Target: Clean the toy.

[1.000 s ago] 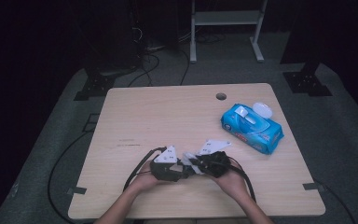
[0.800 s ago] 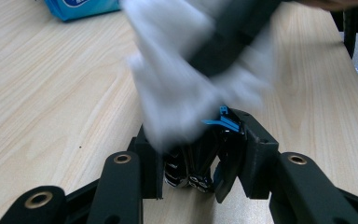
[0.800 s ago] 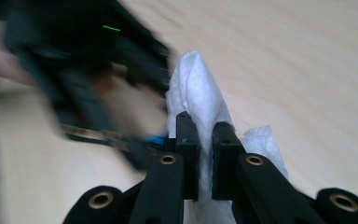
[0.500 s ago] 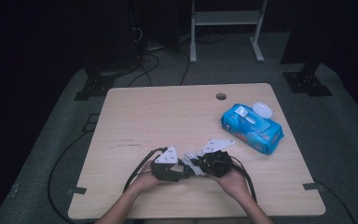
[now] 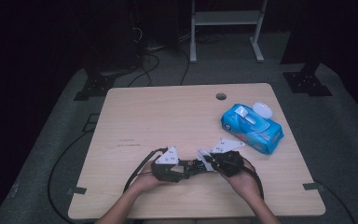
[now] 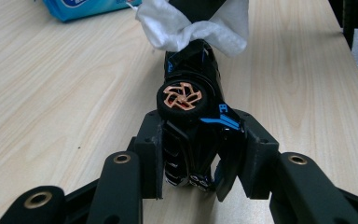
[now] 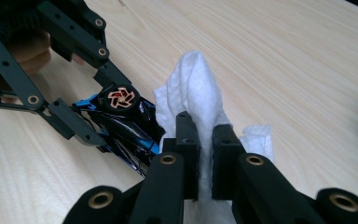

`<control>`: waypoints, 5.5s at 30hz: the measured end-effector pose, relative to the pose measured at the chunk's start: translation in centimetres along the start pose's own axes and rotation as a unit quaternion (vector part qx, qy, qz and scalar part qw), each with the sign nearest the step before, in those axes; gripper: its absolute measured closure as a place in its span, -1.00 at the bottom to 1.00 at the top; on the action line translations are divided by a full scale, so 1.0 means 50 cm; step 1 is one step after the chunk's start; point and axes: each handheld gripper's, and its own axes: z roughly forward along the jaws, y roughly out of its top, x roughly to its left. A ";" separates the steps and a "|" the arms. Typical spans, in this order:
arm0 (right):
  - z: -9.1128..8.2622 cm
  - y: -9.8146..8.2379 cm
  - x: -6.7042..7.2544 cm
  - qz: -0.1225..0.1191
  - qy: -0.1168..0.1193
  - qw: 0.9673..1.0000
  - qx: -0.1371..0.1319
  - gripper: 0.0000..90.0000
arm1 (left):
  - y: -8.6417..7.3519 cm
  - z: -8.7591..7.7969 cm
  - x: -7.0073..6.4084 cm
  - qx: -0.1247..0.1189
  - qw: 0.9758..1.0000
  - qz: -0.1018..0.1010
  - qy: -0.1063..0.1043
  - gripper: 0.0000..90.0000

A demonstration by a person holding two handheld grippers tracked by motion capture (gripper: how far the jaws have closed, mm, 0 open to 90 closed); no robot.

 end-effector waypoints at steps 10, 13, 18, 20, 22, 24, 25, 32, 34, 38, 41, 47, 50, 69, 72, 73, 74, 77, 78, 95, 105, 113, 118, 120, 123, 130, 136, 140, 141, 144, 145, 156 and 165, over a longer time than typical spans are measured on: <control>-0.026 -0.016 -0.030 0.014 -0.023 1.000 0.006 0.87 | 0.000 -0.001 0.001 0.003 1.000 0.001 0.000 0.29; -0.025 -0.015 -0.026 0.014 -0.022 1.000 0.007 0.87 | -0.001 -0.001 0.001 0.002 1.000 -0.001 0.000 0.29; -0.018 -0.007 -0.009 -0.006 -0.010 1.000 0.006 0.87 | -0.001 -0.002 0.001 0.005 1.000 0.001 0.001 0.29; -0.023 -0.015 -0.026 0.008 -0.018 1.000 0.007 0.87 | 0.000 -0.002 0.000 0.005 1.000 0.002 0.002 0.29; -0.030 -0.022 -0.039 0.023 -0.024 0.999 0.006 0.87 | 0.000 -0.002 0.000 0.007 1.000 0.005 0.002 0.29; -0.032 -0.024 -0.041 0.024 -0.028 0.999 0.006 0.87 | 0.000 -0.002 0.000 0.006 1.000 0.006 0.001 0.29; -0.033 -0.025 -0.043 0.029 -0.027 0.999 0.005 0.87 | 0.000 -0.002 0.001 0.007 1.000 0.005 0.000 0.29; -0.018 -0.009 -0.015 0.005 -0.005 1.000 0.000 0.87 | -0.002 -0.001 0.003 0.005 1.000 0.000 -0.001 0.28; -0.021 -0.013 -0.021 0.010 -0.012 1.000 0.000 0.87 | -0.002 -0.001 0.003 0.006 1.000 0.001 0.000 0.28; -0.028 -0.023 -0.038 0.038 -0.022 0.999 -0.004 0.87 | -0.002 -0.002 0.004 0.008 1.000 0.004 0.000 0.28; -0.022 -0.017 -0.025 0.028 -0.011 1.000 -0.006 0.87 | -0.002 -0.002 0.004 0.008 1.000 0.001 0.000 0.28; -0.019 -0.015 -0.024 0.015 -0.011 1.000 -0.002 0.86 | -0.002 -0.001 0.003 0.008 1.000 0.003 0.000 0.28; -0.029 -0.026 -0.044 0.038 -0.020 0.999 -0.002 0.86 | -0.002 0.000 0.002 0.007 1.000 0.002 0.001 0.28; -0.026 -0.018 -0.037 0.049 0.016 0.999 -0.015 0.86 | -0.002 -0.002 0.004 0.011 1.000 0.006 0.002 0.28; -0.014 -0.010 -0.019 0.022 0.013 1.000 -0.005 0.86 | -0.002 -0.002 0.002 0.014 1.000 0.009 0.004 0.28; -0.016 -0.011 -0.024 0.026 0.011 1.000 -0.005 0.86 | -0.001 -0.002 0.001 0.015 1.000 0.011 0.005 0.28; -0.019 -0.014 -0.031 0.031 0.002 1.000 -0.004 0.87 | -0.001 -0.002 0.000 0.015 1.000 0.013 0.006 0.28; -0.038 -0.026 -0.065 0.081 -0.004 0.997 -0.010 0.86 | -0.002 -0.002 0.001 0.013 1.000 0.009 0.005 0.28; -0.043 -0.030 -0.073 0.088 -0.008 0.996 -0.012 0.87 | -0.002 -0.002 0.002 0.013 1.000 0.009 0.005 0.28; -0.036 -0.023 -0.058 0.042 0.012 0.999 -0.001 0.86 | -0.002 -0.002 0.001 0.016 1.000 0.012 0.006 0.28; -0.044 -0.031 -0.073 0.059 0.015 0.998 -0.011 0.86 | -0.002 -0.001 0.000 0.017 1.000 0.014 0.006 0.28; -0.045 -0.048 -0.091 0.072 -0.005 0.997 -0.001 0.86 | -0.001 -0.001 -0.001 0.018 1.000 0.014 0.007 0.28; -0.038 -0.029 -0.063 0.037 0.022 0.999 -0.011 0.86 | -0.002 0.000 -0.001 0.018 1.000 0.015 0.006 0.28; -0.030 -0.030 -0.057 0.029 0.022 0.999 -0.004 0.86 | -0.002 0.000 -0.001 0.018 1.000 0.014 0.006 0.28; -0.037 -0.036 -0.076 0.052 -0.006 0.999 0.000 0.86 | -0.001 0.000 -0.002 0.019 1.000 0.015 0.007 0.28; -0.028 -0.003 -0.034 0.034 0.027 0.999 -0.020 0.86 | -0.002 0.001 0.000 0.018 1.000 0.013 0.006 0.29; -0.002 0.000 -0.016 0.001 0.020 1.000 0.003 0.86 | -0.001 0.001 -0.003 0.018 1.000 0.015 0.008 0.29; -0.017 -0.011 -0.041 0.034 0.005 0.999 0.001 0.86 | -0.001 0.002 -0.002 0.017 1.000 0.013 0.007 0.29; -0.017 -0.010 -0.037 0.038 0.011 0.999 -0.004 0.86 | -0.002 0.003 0.000 0.016 1.000 0.010 0.004 0.29; -0.006 0.004 -0.010 0.017 0.038 0.999 -0.011 0.86 | -0.002 0.003 0.000 0.016 1.000 0.009 0.004 0.29; 0.000 0.009 0.000 0.005 0.044 0.999 -0.008 0.86 | -0.002 0.003 -0.001 0.017 1.000 0.009 0.005 0.29; -0.001 0.003 -0.018 0.022 0.034 0.999 -0.004 0.86 | -0.002 0.009 -0.002 0.021 1.000 0.011 0.003 0.29; 0.012 0.025 0.018 -0.012 0.044 0.999 0.000 0.86 | -0.002 0.008 -0.003 0.024 1.000 0.014 0.005 0.29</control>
